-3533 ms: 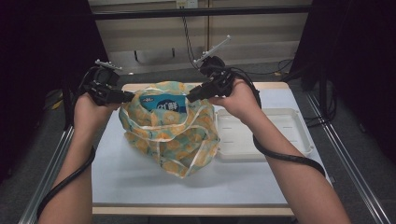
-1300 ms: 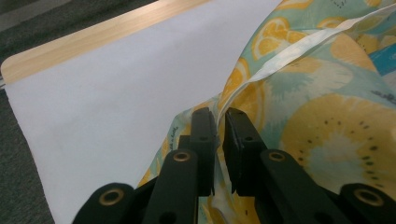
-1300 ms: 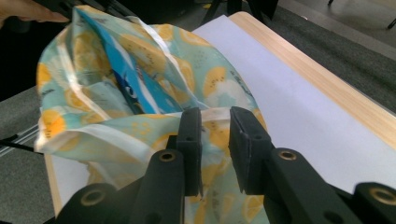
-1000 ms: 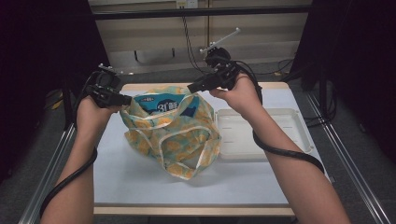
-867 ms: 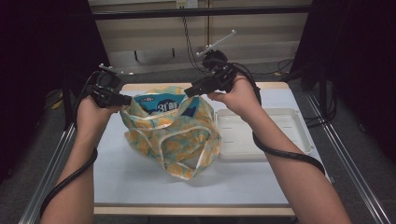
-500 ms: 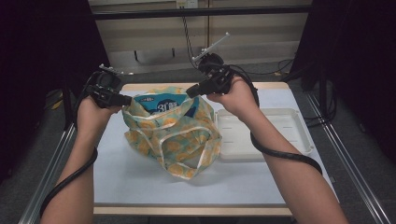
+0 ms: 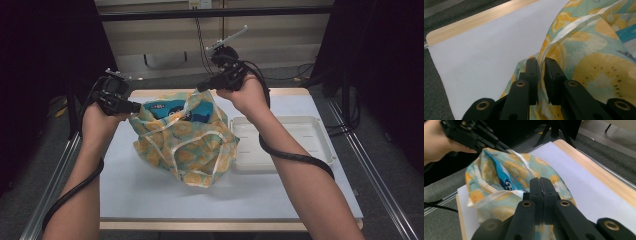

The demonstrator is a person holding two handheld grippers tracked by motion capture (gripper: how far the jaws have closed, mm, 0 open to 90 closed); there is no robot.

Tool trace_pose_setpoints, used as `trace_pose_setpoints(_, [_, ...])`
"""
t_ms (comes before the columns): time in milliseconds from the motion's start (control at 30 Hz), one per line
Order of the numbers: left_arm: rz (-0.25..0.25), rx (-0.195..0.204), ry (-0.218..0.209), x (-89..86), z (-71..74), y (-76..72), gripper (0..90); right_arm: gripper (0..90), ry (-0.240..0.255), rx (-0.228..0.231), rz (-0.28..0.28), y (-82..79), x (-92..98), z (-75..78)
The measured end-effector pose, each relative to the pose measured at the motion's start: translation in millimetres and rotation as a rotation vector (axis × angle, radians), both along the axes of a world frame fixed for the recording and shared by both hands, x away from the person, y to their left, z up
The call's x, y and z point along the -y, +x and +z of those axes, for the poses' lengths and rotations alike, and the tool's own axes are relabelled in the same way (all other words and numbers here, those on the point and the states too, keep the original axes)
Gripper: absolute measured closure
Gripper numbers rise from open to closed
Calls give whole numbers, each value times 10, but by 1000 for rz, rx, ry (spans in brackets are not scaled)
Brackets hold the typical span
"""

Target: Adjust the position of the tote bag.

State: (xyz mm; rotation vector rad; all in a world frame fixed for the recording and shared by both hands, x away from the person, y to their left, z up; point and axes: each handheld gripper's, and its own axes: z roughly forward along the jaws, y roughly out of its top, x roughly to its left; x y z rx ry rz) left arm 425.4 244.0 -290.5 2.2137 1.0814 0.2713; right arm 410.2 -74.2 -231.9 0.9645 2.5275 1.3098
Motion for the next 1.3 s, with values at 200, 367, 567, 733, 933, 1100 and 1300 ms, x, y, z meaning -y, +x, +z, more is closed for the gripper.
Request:
trace_pose_setpoints(200, [0, 16, 2, -35, 36, -20, 742, 892, -34, -21, 13, 21, -55, -141])
trace_pose_setpoints(367, [1, 33, 10, -27, 116, -56, 662, 892, -47, -28, 16, 6, -74, -167])
trace_pose_setpoints(567, [-10, 36, 19, 11, 125, -64, 654, 891, -52, -37, 13, 7, -101, -225])
trace_pose_setpoints(733, [-9, 30, 7, 32, 94, -63, 680, 890, -54, -43, 23, 5, -90, -273])
trace_pose_setpoints(933, [-13, 29, 8, 47, 81, -65, 726, 865, -49, -38, 11, -18, -55, -259])
trace_pose_setpoints(1100, [-10, 22, 9, 39, 69, -58, 734, 793, -34, -20, 3, -57, -18, -193])
trace_pose_setpoints(1300, [-11, 20, 11, 19, 74, -59, 734, 701, -21, -1, 8, -99, 4, -96])
